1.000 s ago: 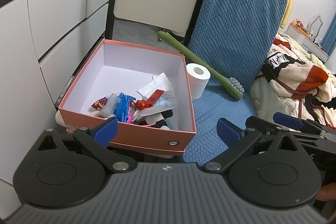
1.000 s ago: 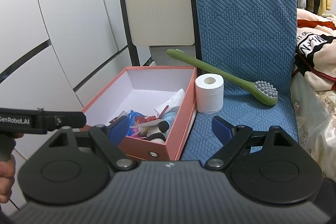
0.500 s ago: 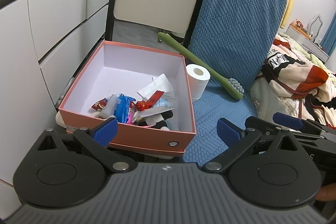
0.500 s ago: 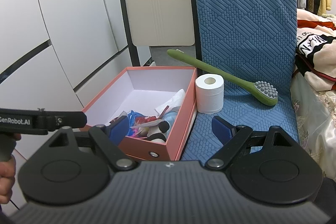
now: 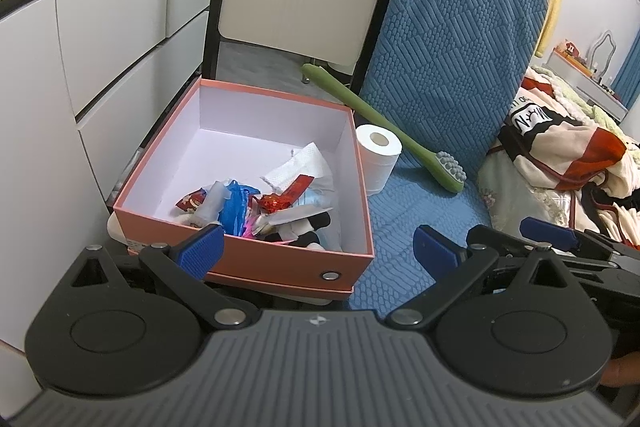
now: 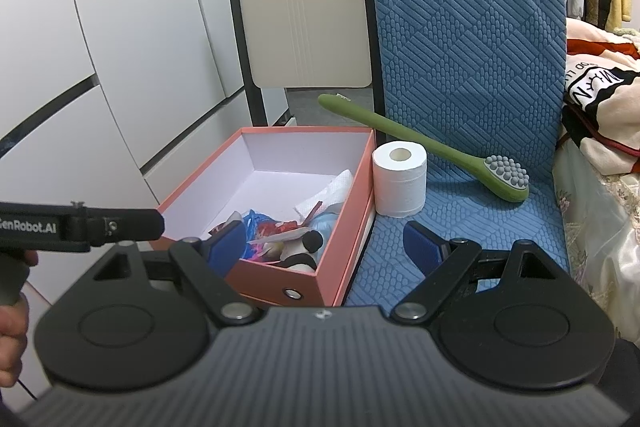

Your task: Organize soft objects

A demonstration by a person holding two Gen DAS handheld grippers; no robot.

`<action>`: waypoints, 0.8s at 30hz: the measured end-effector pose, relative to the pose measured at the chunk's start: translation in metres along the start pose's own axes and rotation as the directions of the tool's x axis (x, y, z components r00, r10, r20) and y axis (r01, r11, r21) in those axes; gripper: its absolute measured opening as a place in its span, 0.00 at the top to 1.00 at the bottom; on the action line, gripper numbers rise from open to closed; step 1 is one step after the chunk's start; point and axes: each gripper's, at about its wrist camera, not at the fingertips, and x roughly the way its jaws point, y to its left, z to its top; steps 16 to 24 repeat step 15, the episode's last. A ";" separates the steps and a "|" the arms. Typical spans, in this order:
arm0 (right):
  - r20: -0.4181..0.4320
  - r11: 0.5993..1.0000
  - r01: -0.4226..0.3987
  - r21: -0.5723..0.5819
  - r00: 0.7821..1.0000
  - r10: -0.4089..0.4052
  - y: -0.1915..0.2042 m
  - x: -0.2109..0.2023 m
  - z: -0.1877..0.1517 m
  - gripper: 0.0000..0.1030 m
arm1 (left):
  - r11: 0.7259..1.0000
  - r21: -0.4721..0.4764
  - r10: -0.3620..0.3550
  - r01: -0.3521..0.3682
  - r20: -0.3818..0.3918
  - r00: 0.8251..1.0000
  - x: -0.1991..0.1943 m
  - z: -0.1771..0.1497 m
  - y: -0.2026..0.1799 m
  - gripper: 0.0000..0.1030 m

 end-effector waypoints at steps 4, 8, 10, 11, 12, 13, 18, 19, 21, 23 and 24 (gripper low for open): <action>0.000 1.000 0.000 0.003 1.000 0.000 0.000 0.000 0.000 0.15 | 1.000 -0.004 0.000 0.000 0.001 1.000 0.000 0.000 0.001 0.01; 0.000 1.000 0.000 0.003 1.000 0.000 0.000 0.000 0.000 0.15 | 1.000 -0.004 0.000 0.000 0.002 1.000 0.000 0.001 0.001 0.01; 0.000 1.000 0.000 0.003 1.000 0.000 0.000 0.000 0.000 0.15 | 1.000 -0.002 0.000 0.000 0.002 1.000 0.000 0.000 0.001 0.01; 0.000 1.000 0.000 0.003 1.000 0.000 0.000 0.000 0.001 0.15 | 1.000 -0.003 0.001 -0.001 0.002 1.000 0.000 0.000 0.000 0.01; -0.001 1.000 0.001 0.004 1.000 -0.001 0.000 0.000 0.001 0.15 | 1.000 -0.004 0.000 0.000 0.001 1.000 0.000 0.000 0.000 0.01; -0.001 1.000 0.001 0.004 1.000 -0.001 0.000 0.000 0.001 0.15 | 1.000 -0.005 -0.001 0.001 0.001 1.000 0.000 0.000 0.000 0.01; -0.001 1.000 0.001 0.006 1.000 -0.001 -0.001 0.000 0.001 0.15 | 1.000 -0.006 -0.002 0.002 0.001 1.000 0.000 0.000 0.000 0.01; -0.001 1.000 0.001 0.006 1.000 -0.001 -0.001 0.000 0.001 0.15 | 1.000 -0.006 -0.002 0.002 0.001 1.000 0.000 0.000 0.000 0.01; -0.001 1.000 0.001 0.006 1.000 -0.001 -0.001 0.000 0.001 0.15 | 1.000 -0.006 -0.002 0.002 0.001 1.000 0.000 0.000 0.000 0.01; -0.001 1.000 0.001 0.006 1.000 -0.001 -0.001 0.000 0.001 0.15 | 1.000 -0.006 -0.002 0.002 0.001 1.000 0.000 0.000 0.000 0.01; -0.001 1.000 0.001 0.006 1.000 -0.001 -0.001 0.000 0.001 0.15 | 1.000 -0.006 -0.002 0.002 0.001 1.000 0.000 0.000 0.000 0.01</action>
